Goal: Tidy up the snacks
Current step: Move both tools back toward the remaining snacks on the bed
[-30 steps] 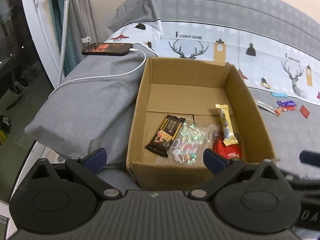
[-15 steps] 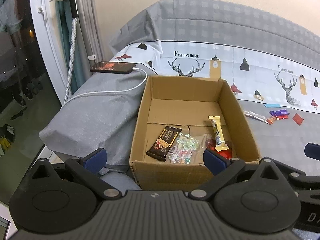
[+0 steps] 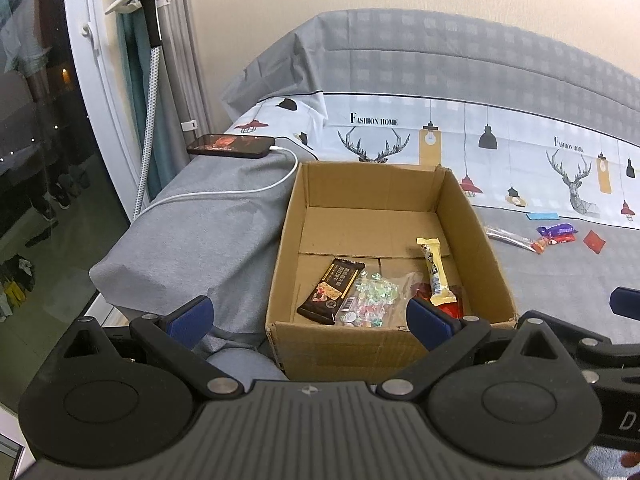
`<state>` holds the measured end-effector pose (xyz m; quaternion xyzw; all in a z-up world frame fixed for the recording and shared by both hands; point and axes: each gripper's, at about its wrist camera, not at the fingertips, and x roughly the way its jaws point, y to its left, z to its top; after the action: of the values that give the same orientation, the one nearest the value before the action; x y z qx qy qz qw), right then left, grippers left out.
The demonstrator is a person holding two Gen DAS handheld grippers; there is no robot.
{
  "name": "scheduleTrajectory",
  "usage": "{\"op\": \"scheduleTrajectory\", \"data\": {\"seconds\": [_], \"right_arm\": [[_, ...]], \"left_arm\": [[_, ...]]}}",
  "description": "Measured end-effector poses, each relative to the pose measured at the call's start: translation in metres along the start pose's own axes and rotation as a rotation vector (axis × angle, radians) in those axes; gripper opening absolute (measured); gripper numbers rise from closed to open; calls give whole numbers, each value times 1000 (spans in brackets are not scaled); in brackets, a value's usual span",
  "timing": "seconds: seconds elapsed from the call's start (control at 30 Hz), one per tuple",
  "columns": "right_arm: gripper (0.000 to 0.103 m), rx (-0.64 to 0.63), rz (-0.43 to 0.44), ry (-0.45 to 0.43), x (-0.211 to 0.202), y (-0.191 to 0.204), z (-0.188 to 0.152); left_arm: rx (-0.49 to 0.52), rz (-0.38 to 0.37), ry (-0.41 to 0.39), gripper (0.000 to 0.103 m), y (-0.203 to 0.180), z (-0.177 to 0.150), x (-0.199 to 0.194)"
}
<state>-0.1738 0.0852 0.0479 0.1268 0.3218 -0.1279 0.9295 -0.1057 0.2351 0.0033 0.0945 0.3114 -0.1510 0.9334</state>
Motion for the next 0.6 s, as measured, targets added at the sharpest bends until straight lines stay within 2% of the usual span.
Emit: {"op": "scheduleTrajectory", "data": {"seconds": [0.6], "right_arm": [[103, 3, -12, -12, -6, 0, -3]], "left_arm": [[22, 2, -3, 103, -8, 1, -3]]}}
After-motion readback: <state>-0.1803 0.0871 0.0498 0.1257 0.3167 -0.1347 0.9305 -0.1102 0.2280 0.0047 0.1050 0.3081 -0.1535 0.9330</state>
